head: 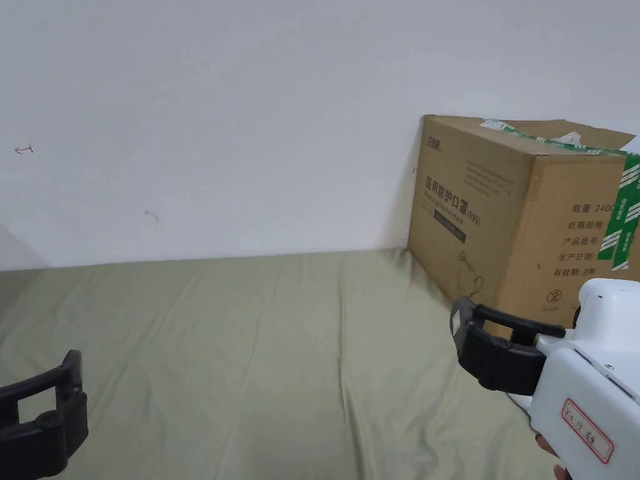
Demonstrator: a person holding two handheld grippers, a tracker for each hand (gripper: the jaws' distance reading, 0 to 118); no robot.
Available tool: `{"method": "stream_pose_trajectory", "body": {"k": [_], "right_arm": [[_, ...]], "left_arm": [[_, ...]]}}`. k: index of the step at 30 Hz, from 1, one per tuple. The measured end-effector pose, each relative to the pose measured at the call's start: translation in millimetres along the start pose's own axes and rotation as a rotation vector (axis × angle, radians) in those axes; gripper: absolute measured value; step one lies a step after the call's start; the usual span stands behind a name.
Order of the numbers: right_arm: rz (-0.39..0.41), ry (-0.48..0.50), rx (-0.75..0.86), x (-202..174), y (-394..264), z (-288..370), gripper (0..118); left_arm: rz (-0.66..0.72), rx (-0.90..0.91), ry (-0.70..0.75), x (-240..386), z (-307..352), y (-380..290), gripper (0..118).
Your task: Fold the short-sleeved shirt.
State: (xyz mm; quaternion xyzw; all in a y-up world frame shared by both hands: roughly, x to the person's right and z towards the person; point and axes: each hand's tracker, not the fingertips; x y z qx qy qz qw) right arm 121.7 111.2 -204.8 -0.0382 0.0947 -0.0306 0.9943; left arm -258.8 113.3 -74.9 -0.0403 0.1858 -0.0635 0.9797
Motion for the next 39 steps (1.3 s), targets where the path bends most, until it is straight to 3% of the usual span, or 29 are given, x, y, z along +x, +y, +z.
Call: {"method": "stream_pose_trajectory", "body": {"k": [6,8,18,22,25,29,36,39], "right_arm": [[0.16,-0.025,0.074,-11.3,-5.1,3.9,118],[0.203,0.023,0.094,-13.8,-7.5,7.9,118],[0.167,0.204,0.063,-20.1,-2.5,15.4,118],[0.126,0.216,0.038,-16.3,2.6,18.1,118],[0.121,0.164,0.03,-19.5,5.9,20.9,118],[0.177,0.072,0.057,-27.4,6.4,22.1,118],[0.15,0.082,0.027,-24.9,6.3,18.1,118],[0.174,0.066,0.056,-26.6,3.3,18.7,118]], "left_arm": [[-0.03,-0.017,0.002,4.3,-8.4,-4.5,118],[-0.044,-0.017,-0.001,7.0,-9.7,-6.1,118],[-0.008,-0.021,-0.016,8.1,-11.0,-5.4,118],[-0.017,-0.018,0.002,5.7,-11.6,-4.8,118],[-0.012,-0.015,0.009,3.7,-12.1,-4.1,118],[-0.002,-0.017,0.016,2.1,-12.6,-3.4,118],[-0.003,-0.02,0.018,1.5,-12.2,-2.3,118],[-0.005,-0.021,0.018,1.7,-12.1,-1.7,118]]}}
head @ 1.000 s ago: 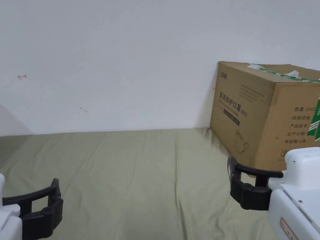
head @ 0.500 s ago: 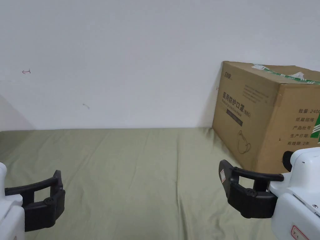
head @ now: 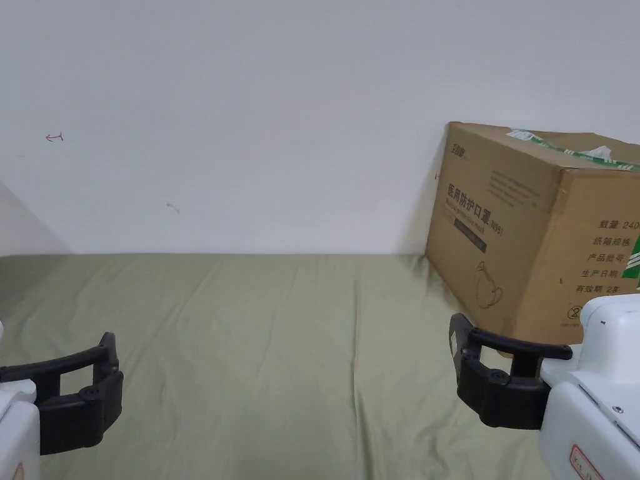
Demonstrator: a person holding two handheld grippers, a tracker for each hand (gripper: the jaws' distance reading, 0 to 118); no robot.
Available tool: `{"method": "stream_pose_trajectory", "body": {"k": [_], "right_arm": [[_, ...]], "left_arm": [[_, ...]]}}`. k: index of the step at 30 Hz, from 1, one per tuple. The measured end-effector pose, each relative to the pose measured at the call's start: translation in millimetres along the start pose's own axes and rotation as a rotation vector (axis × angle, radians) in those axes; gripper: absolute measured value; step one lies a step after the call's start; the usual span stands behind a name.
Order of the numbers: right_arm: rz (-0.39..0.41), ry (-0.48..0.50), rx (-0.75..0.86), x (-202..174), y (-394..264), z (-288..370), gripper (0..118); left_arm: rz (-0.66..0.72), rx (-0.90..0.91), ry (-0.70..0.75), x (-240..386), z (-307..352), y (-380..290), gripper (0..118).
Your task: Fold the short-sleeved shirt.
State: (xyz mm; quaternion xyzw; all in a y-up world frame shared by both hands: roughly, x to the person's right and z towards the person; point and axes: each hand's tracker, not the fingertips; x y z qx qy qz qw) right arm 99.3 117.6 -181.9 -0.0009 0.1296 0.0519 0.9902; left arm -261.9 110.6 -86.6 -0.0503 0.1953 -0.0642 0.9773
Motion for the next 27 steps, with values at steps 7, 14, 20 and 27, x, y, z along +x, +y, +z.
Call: {"method": "stream_pose_trajectory", "body": {"k": [7,14,20,27], "right_arm": [[0.028,-0.013,0.021,-4.2,-2.3,2.0,118],[0.021,0.003,0.022,-5.3,-3.7,3.0,118],[0.029,-0.015,0.039,-3.6,-6.6,1.9,118],[0.054,-0.02,0.06,-4.3,-6.4,3.0,118]], "left_arm": [[0.004,-0.004,0.004,0.3,0.1,0.1,118],[-0.001,-0.001,-0.005,1.3,0.3,-1.3,118],[-0.008,0.02,-0.011,3.8,2.0,-0.2,118],[-0.006,0.02,-0.011,2.5,1.8,1.7,118]]}}
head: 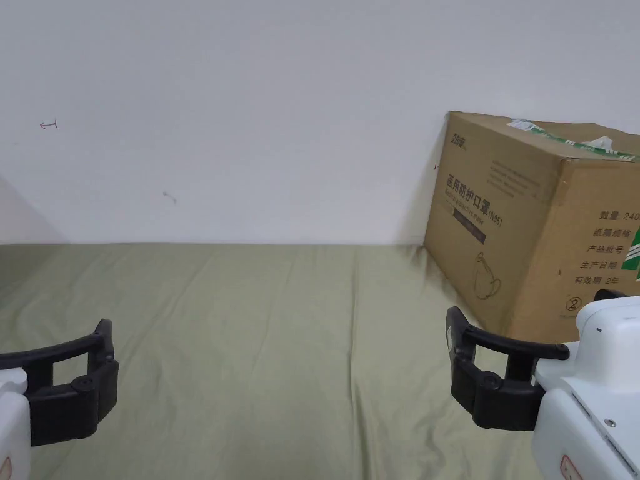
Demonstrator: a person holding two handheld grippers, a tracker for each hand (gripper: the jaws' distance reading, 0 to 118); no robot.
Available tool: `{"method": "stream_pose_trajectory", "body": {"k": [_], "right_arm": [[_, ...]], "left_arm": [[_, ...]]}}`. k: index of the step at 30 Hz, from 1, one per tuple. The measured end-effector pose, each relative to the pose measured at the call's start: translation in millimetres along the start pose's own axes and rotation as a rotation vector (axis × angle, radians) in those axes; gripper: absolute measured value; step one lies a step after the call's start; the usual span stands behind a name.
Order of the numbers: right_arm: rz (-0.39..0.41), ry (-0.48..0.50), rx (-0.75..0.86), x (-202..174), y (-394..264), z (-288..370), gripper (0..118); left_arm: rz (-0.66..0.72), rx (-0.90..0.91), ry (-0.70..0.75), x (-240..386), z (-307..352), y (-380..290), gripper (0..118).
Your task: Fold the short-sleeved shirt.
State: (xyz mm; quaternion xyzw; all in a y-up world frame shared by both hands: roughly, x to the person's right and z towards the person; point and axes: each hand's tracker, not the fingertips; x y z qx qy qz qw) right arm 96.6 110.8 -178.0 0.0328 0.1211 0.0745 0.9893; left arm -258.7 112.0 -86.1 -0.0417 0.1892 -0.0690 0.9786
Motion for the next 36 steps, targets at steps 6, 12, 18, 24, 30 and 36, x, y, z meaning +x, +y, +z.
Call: {"method": "stream_pose_trajectory", "body": {"k": [6,12,18,24,30,36], "right_arm": [[-0.006,0.004,-0.001,0.6,1.8,-3.4,118],[-0.006,0.008,0.016,2.2,2.8,-3.8,118],[-0.033,0.006,0.01,5.5,4.5,-5.8,118],[-0.015,-0.001,0.014,5.9,3.6,-6.8,118],[-0.012,0.009,0.02,4.9,2.6,-6.5,118],[-0.042,-0.029,0.01,5.4,3.0,-9.8,118]], "left_arm": [[0.005,0.007,0.001,-1.7,1.6,4.1,118],[0.003,0.011,0.009,-3.1,2.2,6.4,118],[0.006,0.009,0.009,-3.2,0.7,7.6,118],[-0.004,0.005,0.008,-1.4,0.2,7.2,118],[-0.012,-0.007,-0.001,1.7,-0.6,6.4,118],[-0.014,-0.008,-0.005,2.7,0.6,6.2,118]]}}
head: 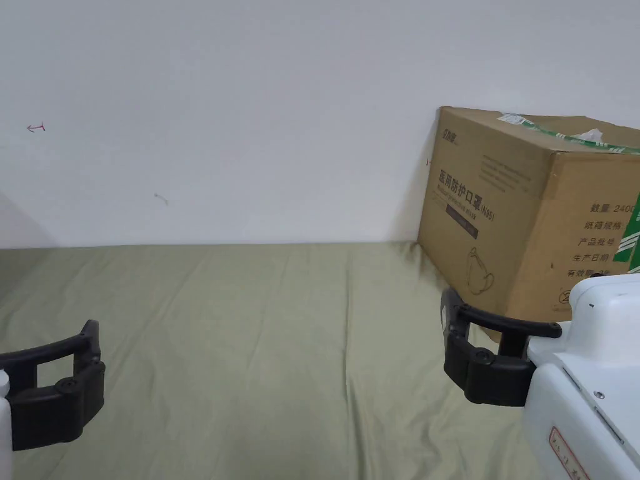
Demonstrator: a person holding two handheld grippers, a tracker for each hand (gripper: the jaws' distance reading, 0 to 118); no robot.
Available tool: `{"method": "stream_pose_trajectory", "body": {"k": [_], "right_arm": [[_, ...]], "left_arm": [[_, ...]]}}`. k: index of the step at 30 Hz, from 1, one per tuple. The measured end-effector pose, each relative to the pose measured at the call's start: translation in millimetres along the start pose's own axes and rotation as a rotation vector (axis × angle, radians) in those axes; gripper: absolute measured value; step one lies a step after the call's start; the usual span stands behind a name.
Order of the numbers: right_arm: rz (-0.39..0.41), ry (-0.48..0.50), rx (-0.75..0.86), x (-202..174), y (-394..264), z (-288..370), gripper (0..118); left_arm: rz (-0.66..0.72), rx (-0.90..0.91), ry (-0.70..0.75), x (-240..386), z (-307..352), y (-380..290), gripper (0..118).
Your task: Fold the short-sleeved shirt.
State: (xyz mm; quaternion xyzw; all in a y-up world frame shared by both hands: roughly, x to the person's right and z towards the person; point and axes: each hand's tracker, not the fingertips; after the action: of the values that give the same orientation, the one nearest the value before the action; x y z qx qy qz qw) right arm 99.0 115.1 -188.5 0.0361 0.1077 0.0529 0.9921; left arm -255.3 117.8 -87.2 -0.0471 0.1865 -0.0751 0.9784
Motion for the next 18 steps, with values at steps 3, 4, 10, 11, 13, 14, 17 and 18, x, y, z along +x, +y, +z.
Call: {"method": "stream_pose_trajectory", "body": {"k": [3,4,10,11,13,14,17,18], "right_arm": [[0.001,0.006,0.011,0.6,-0.6,1.3,118],[0.012,0.008,0.012,-0.3,-0.3,2.1,118],[-0.036,0.047,-0.052,-1.7,3.3,0.5,118],[-0.076,0.025,-0.079,-1.1,5.2,-2.5,118],[-0.146,0.036,-0.059,3.5,5.1,-4.7,118],[-0.178,0.024,-0.042,5.9,6.1,-4.7,118],[-0.198,0.025,-0.035,8.9,6.3,-7.2,118],[-0.2,0.029,-0.038,8.5,6.5,-7.8,118]], "left_arm": [[0.005,-0.002,0.0,-0.2,0.3,-0.4,118],[0.006,-0.002,0.0,-0.4,0.3,-0.5,118],[0.023,-0.006,-0.001,-1.7,-0.2,-0.9,118],[0.028,-0.006,-0.003,-2.2,-0.3,-1.0,118],[0.032,-0.007,-0.002,-2.8,-0.2,-1.0,118],[0.032,-0.009,-0.001,-3.1,-0.2,-1.1,118],[0.029,-0.011,0.004,-4.4,-0.5,-1.1,118],[0.029,-0.012,0.006,-4.8,-0.9,-0.8,118]]}}
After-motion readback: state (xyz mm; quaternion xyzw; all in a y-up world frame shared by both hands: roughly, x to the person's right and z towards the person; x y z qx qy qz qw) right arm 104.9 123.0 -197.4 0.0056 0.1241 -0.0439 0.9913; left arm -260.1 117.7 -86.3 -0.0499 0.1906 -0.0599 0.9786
